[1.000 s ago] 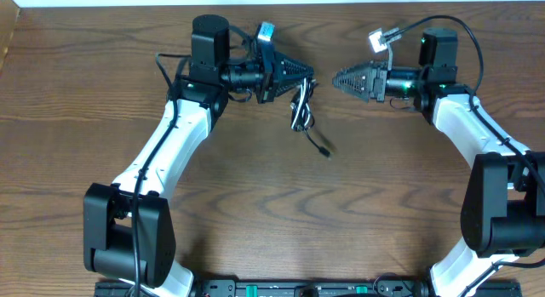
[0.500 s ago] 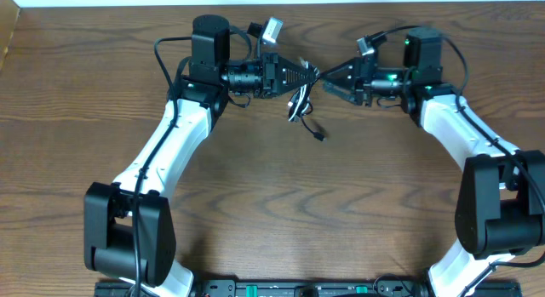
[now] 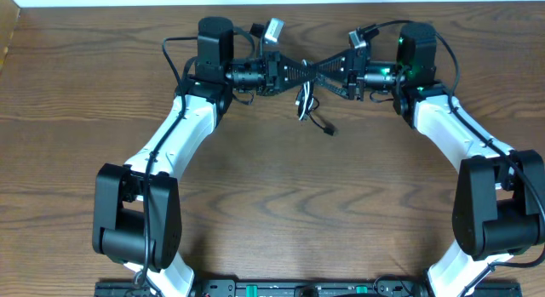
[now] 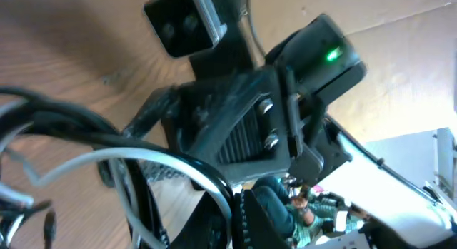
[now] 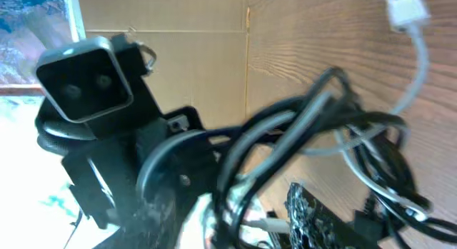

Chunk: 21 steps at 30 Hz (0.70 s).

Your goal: Untangle cables

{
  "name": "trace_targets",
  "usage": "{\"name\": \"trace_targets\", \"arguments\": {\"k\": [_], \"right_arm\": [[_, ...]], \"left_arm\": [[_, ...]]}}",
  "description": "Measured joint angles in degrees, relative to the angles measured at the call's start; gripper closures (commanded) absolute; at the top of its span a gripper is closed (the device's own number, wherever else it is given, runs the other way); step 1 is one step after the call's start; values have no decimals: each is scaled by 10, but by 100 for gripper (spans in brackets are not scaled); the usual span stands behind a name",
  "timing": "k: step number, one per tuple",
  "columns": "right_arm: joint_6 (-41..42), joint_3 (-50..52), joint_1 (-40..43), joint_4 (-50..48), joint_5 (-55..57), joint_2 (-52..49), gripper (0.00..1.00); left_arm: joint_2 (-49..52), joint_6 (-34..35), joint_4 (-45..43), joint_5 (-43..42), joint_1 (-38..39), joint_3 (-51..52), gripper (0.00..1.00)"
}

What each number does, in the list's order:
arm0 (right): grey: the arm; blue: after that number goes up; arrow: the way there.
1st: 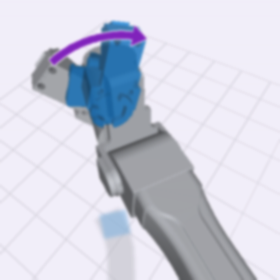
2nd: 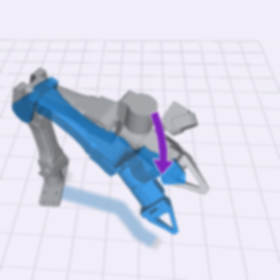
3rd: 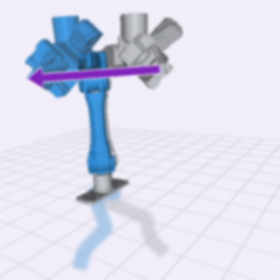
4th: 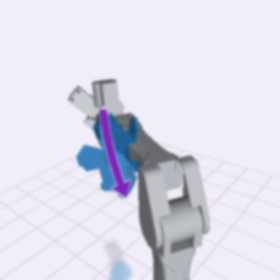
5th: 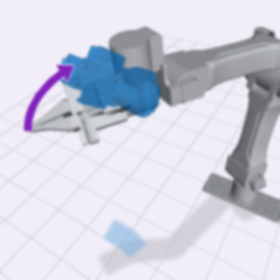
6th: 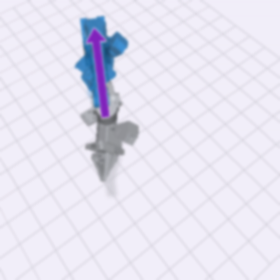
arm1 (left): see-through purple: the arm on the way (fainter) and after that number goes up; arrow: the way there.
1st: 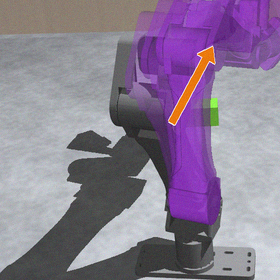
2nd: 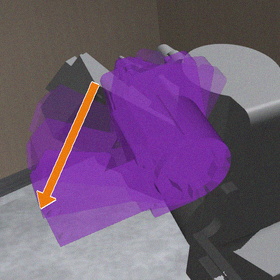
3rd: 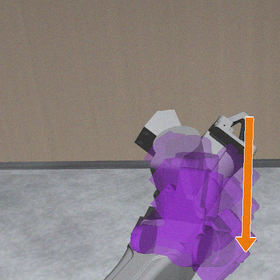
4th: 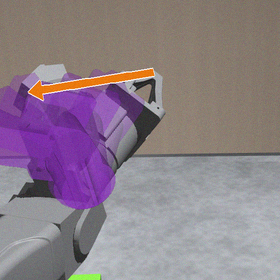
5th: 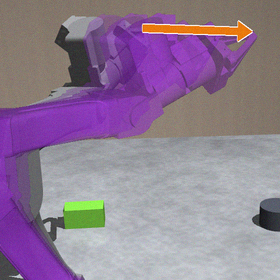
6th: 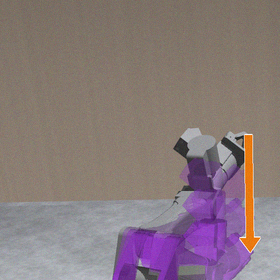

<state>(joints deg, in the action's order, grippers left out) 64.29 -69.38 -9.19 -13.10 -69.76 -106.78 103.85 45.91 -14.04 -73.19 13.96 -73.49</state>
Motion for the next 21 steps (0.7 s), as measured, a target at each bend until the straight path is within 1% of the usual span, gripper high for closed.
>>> {"name": "trace_targets", "arguments": {"k": [3,5,8,13,17,18,19,20,21], "right_arm": [[2,0,-6,1,2,0,54],[2,0,-13,1,8,0,54],[3,0,-18,0,23,0,53],[4,0,-19,-14,43,0,53],[4,0,-19,-16,57,0,58],[4,0,-19,-16,60,0,65],[3,0,-20,-15,64,0,85],[-7,0,-21,-9,66,0,99],[-8,0,-21,-4,67,0,99]], "left_arm": [[0,38,-53,0,0,0,93],[0,58,-68,0,0,0,92],[0,82,-71,-1,0,0,92],[0,98,-71,-2,3,0,93],[0,100,-72,-2,13,0,93],[0,101,-72,-2,15,0,92],[0,103,-72,-2,16,0,92],[0,107,-72,-1,17,0,92],[0,113,-72,0,19,0,93]]}}
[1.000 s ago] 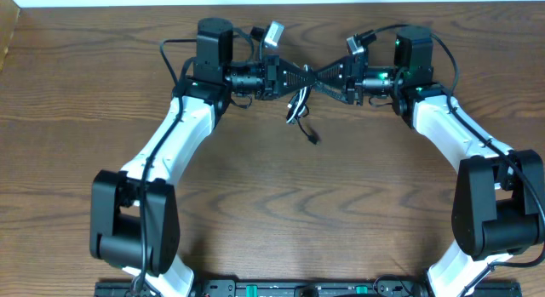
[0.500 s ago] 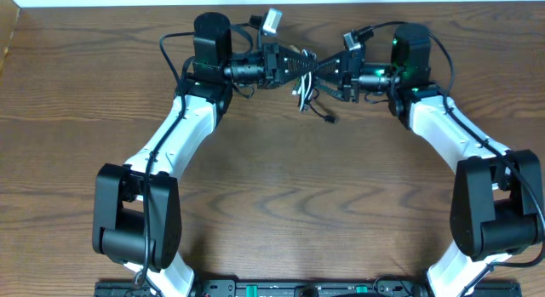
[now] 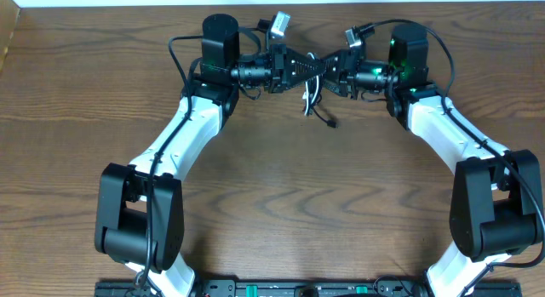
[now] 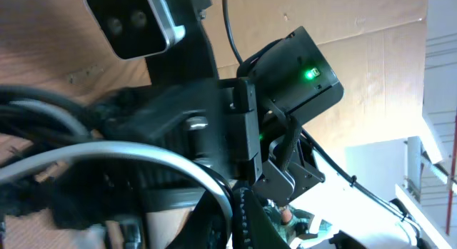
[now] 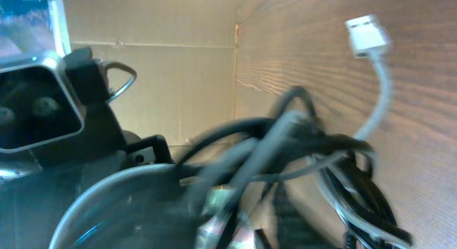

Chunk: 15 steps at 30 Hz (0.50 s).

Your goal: Untangle cables

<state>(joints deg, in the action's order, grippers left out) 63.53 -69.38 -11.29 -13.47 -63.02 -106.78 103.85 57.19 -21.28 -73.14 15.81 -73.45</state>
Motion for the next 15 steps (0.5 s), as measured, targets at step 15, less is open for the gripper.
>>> {"name": "trace_targets", "arguments": {"k": [15], "right_arm": [[-255,-8,84,283,84,0,99]], "left_arm": [[11,19,21,-6,-31,11,93]]}}
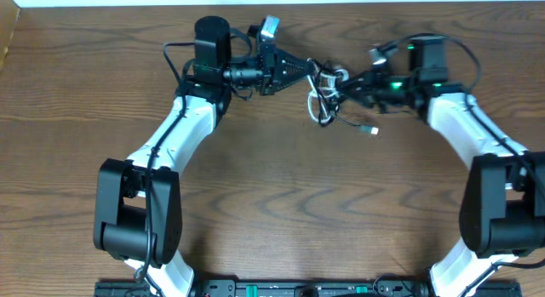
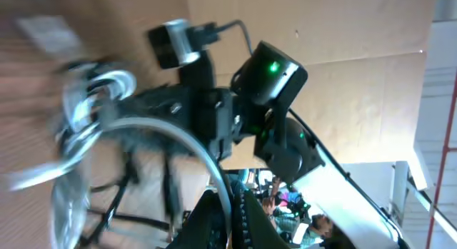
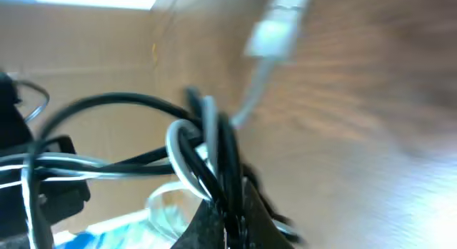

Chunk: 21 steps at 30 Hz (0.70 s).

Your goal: Untangle cables

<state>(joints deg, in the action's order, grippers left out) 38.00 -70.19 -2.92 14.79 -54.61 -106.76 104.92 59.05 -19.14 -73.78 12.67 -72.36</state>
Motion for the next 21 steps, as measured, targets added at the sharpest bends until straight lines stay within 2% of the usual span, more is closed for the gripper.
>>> {"name": "trace_targets", "arguments": {"k": [4,7,10,14,18,21], "right_arm": [[-36,0,53,16,11,0,99],[-38,2,80,23,29,2,99],[-24,5,97,24,49,7,99],[-7,6,84,40,68,35,99],[0,6,55,76,102,64,99],[0,6,35,90,123,69,99]], "left_arm": [[0,-76,125,3,-21,0,93],[0,-178,306,26,-31,-3,93],[0,-266,433,68,-29,-1,93],[0,-341,465,112,-2,-1,92],[0,-370,467,151,19,-1,92],[0,-367,461,191,29,-1,83]]}}
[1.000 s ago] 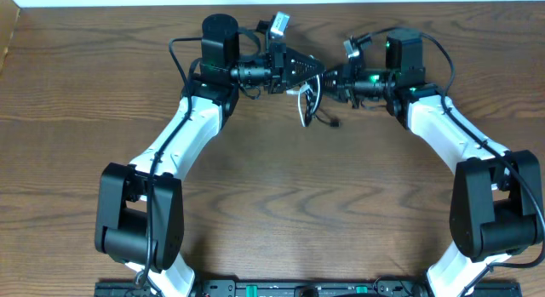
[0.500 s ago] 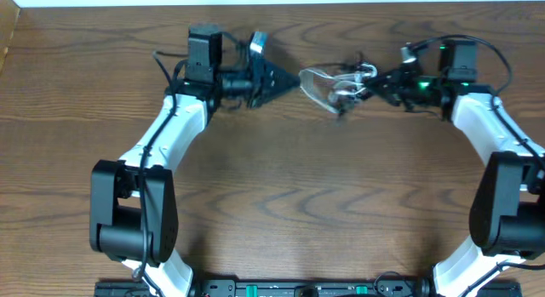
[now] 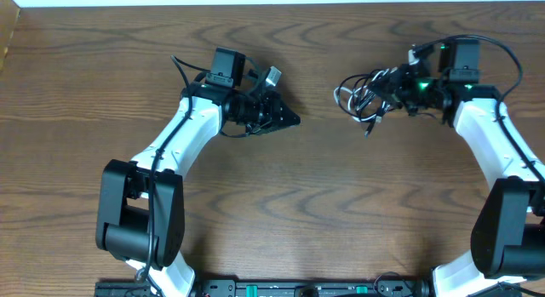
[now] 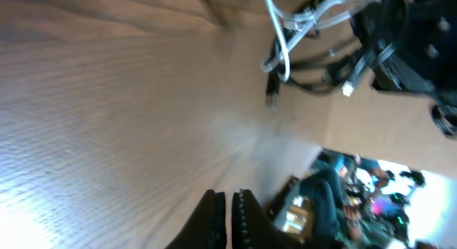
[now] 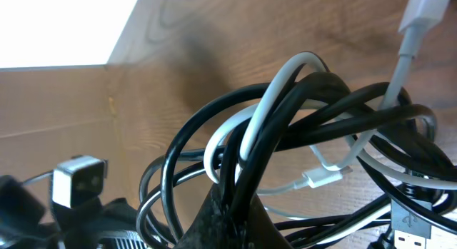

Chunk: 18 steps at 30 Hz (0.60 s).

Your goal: Untangle cables

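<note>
The tangle of black and white cables (image 3: 358,94) hangs at the back right of the table. My right gripper (image 3: 385,82) is shut on it. In the right wrist view its fingers (image 5: 235,206) pinch black strands of the bundle (image 5: 314,113), and a white plug (image 5: 421,10) sticks out at the top. My left gripper (image 3: 294,121) sits left of the bundle, apart from it. In the left wrist view that gripper (image 4: 229,200) is shut with nothing between its fingers, and the cables (image 4: 314,28) are far off at the top.
The wooden table (image 3: 272,212) stretches in front of both arms. A bare gap of table separates the left gripper from the bundle. The left arm's wrist camera (image 5: 75,181) shows at the lower left of the right wrist view.
The left gripper, which held a cable at the bundle, now holds nothing and sits lower and further from it. The right gripper has moved right with the whole bundle.
First both grippers were close together at the back middle, shut on the tangle between them. Then the right gripper stood further right with cables stretched between the two. Now the bundle is with the right gripper alone and the left is shut and empty.
</note>
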{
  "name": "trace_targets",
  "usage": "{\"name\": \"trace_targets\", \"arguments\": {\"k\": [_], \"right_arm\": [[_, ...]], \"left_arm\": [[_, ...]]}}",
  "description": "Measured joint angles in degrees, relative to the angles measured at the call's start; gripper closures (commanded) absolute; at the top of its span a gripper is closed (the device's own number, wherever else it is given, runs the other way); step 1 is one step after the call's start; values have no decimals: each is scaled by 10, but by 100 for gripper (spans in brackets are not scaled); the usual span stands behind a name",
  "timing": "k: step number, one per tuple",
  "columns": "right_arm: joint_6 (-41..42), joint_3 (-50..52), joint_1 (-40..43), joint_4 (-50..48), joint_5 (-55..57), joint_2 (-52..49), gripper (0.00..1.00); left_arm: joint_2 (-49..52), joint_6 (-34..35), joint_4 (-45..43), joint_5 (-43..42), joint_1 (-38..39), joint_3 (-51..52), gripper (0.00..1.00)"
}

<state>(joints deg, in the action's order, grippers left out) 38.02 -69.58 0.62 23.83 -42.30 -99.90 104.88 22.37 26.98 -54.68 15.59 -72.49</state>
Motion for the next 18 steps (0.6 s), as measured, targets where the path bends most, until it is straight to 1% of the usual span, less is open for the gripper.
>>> {"name": "trace_targets", "arguments": {"k": [1,2,3,5,6,9,12,14,18], "right_arm": [[1,0,-7,5,7,0,99],[1,0,-11,9,12,0,99],[2,0,-14,11,17,0,99],[5,0,-21,10,24,0,99],[6,0,-22,10,26,0,99],[10,0,-25,6,23,0,99],[14,0,-25,6,12,0,99],[16,0,-25,8,4,0,99],[17,0,-27,7,-10,0,99]], "left_arm": [[0,7,-4,15,3,0,74],[0,13,-9,25,6,0,69],[0,24,-18,35,10,0,62],[0,45,-42,49,18,1,56],[0,54,-60,55,23,1,56],[0,76,-122,66,38,2,45],[0,88,-199,71,50,4,31],[0,93,-240,70,54,4,28],[0,96,-284,71,56,4,29]]}}
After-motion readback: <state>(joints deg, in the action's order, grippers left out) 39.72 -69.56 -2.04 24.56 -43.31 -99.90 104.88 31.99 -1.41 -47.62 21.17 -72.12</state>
